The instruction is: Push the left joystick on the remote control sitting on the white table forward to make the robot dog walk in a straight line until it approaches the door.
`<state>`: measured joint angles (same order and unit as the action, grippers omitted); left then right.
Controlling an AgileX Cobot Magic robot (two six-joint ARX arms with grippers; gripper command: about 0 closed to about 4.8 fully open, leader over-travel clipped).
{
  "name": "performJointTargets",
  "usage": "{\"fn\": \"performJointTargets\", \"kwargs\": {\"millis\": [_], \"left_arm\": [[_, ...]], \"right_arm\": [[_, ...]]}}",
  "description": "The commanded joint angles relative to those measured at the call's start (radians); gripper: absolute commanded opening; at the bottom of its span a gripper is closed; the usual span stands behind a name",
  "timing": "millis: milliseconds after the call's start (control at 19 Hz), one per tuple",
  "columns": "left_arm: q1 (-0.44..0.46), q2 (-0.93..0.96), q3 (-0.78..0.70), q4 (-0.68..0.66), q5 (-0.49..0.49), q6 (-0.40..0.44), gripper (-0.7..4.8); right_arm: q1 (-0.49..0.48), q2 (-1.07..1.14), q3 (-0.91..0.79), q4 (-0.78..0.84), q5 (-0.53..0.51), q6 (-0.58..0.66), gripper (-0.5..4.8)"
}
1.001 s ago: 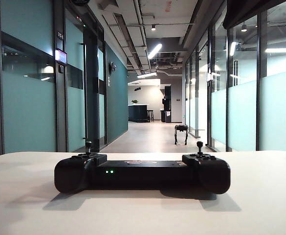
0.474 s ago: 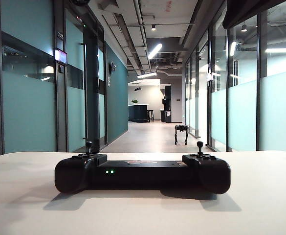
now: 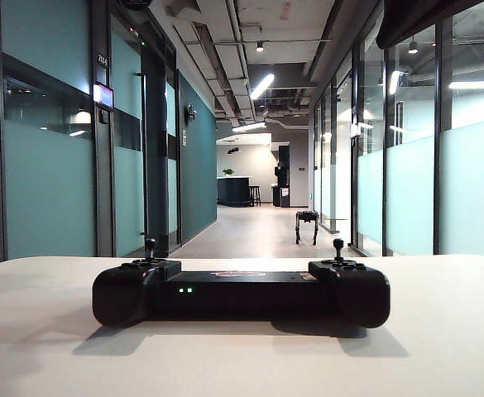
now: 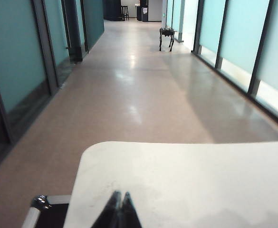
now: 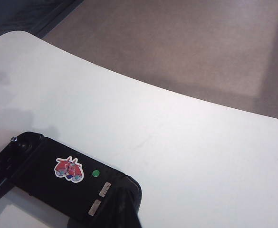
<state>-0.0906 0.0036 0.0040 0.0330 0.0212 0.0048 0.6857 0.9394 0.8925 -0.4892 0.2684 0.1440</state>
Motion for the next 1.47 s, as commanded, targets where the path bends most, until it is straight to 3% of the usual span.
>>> {"fn": "performJointTargets", "kwargs": {"millis": [53, 843, 1211, 1369, 1475], "left_arm": [[0.001, 0.0, 0.003, 0.006, -0.058, -0.039, -0.05], [0.0, 0.0, 0.003, 0.002, -0.088, -0.039, -0.04], [0.0, 0.0, 0.003, -0.001, -0.089, -0.039, -0.04], [0.0, 0.0, 0.003, -0.002, -0.088, -0.039, -0.04], [0.0, 0.0, 0.003, -0.002, -0.088, -0.039, -0.04]], "right_arm": [[0.001, -0.003, 0.005, 0.016, 0.002, -0.002, -0.01], [-0.018, -0.024, -0.018, 0.055, 0.031, -0.011, -0.01], [-0.276, -0.249, -0.262, 0.345, 0.025, -0.047, -0.01], [-0.372, -0.315, -0.336, 0.354, -0.152, -0.123, -0.01], [-0.439, -0.364, -0.388, 0.353, -0.202, -0.123, -0.01]]}}
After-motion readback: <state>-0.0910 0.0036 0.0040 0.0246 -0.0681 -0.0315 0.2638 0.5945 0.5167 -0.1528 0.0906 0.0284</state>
